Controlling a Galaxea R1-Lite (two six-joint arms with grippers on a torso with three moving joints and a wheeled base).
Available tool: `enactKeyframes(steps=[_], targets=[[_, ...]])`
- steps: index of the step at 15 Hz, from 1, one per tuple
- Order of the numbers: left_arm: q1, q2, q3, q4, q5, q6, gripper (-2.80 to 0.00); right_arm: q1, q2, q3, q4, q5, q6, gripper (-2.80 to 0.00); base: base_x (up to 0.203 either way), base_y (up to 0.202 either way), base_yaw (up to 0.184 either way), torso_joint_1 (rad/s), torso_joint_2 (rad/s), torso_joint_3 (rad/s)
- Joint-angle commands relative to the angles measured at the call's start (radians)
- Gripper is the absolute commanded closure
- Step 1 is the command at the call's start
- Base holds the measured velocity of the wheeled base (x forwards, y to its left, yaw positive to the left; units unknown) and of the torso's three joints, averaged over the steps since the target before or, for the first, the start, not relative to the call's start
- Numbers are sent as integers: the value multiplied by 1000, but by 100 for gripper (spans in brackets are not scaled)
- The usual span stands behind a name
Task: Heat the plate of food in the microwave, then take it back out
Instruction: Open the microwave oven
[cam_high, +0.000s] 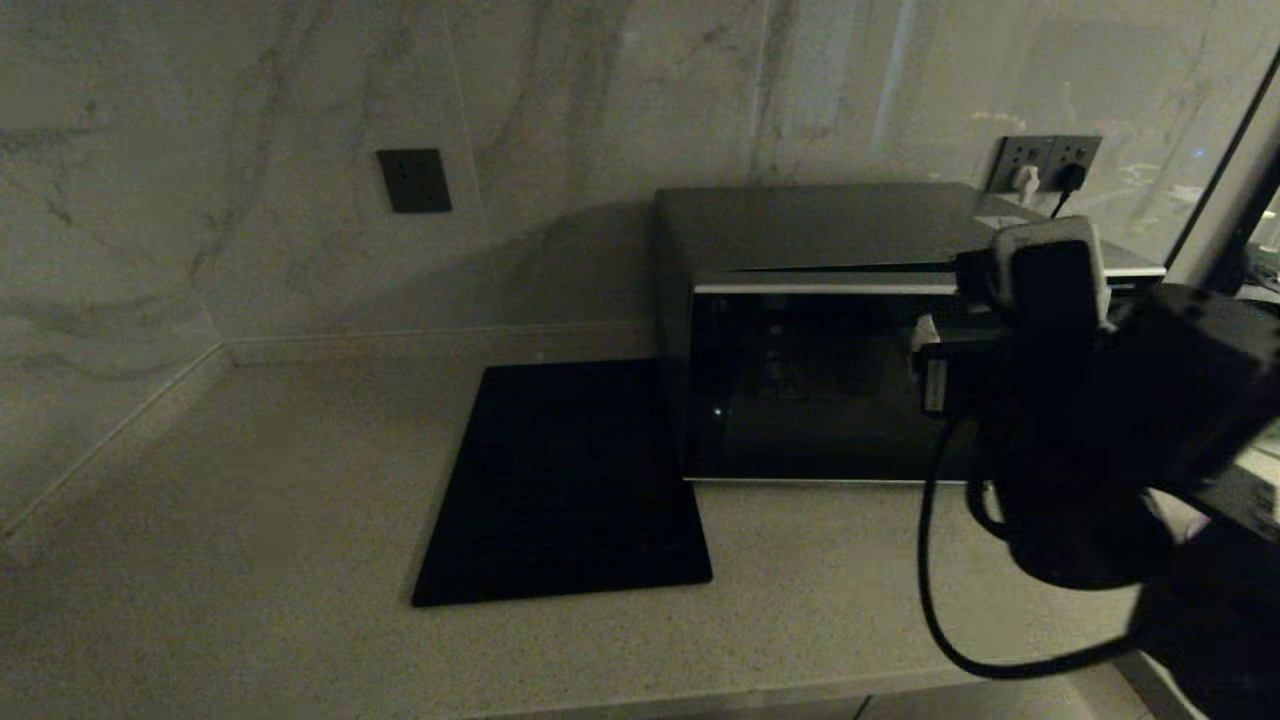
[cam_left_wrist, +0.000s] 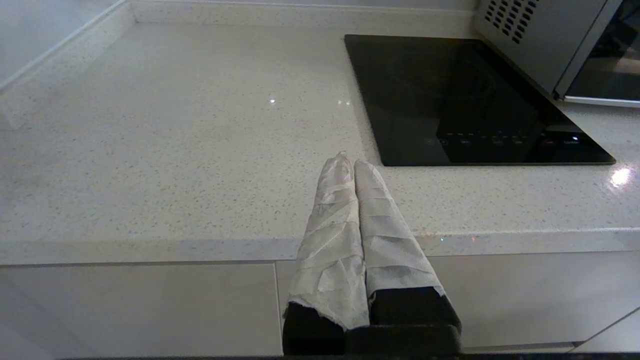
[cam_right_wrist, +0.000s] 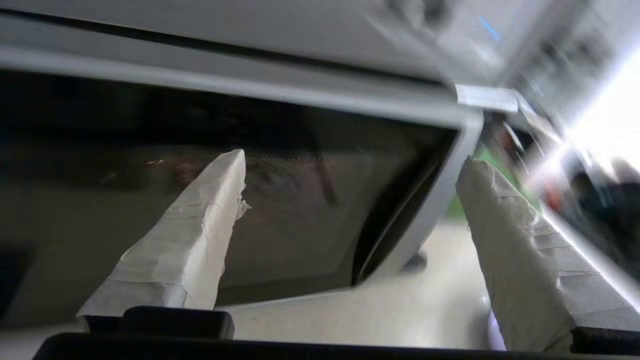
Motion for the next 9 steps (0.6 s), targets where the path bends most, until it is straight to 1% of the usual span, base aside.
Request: enactKeyframes(steps=[1, 3, 5, 6, 7, 9], targets=[[0, 0, 0, 0, 0, -1, 0, -47, -233, 65, 75, 111, -31, -280, 0, 0, 0, 0, 0, 0], [0, 0, 0, 0, 0, -1, 0, -194, -331, 36, 177, 282, -42, -280, 0, 0, 0, 0, 0, 0], [0, 0, 0, 0, 1, -1, 0, -361, -450, -19, 322, 443, -44, -280, 0, 0, 0, 0, 0, 0], [0, 0, 0, 0, 0, -1, 0, -424, -512, -50, 408, 496, -36, -280, 0, 0, 0, 0, 0, 0], [0, 0, 0, 0, 1, -1, 0, -476, -575, -97, 536, 535, -15, -280, 0, 0, 0, 0, 0, 0], [0, 0, 0, 0, 0, -1, 0, -584, -691, -199, 833, 576, 42, -280, 0, 0, 0, 0, 0, 0]])
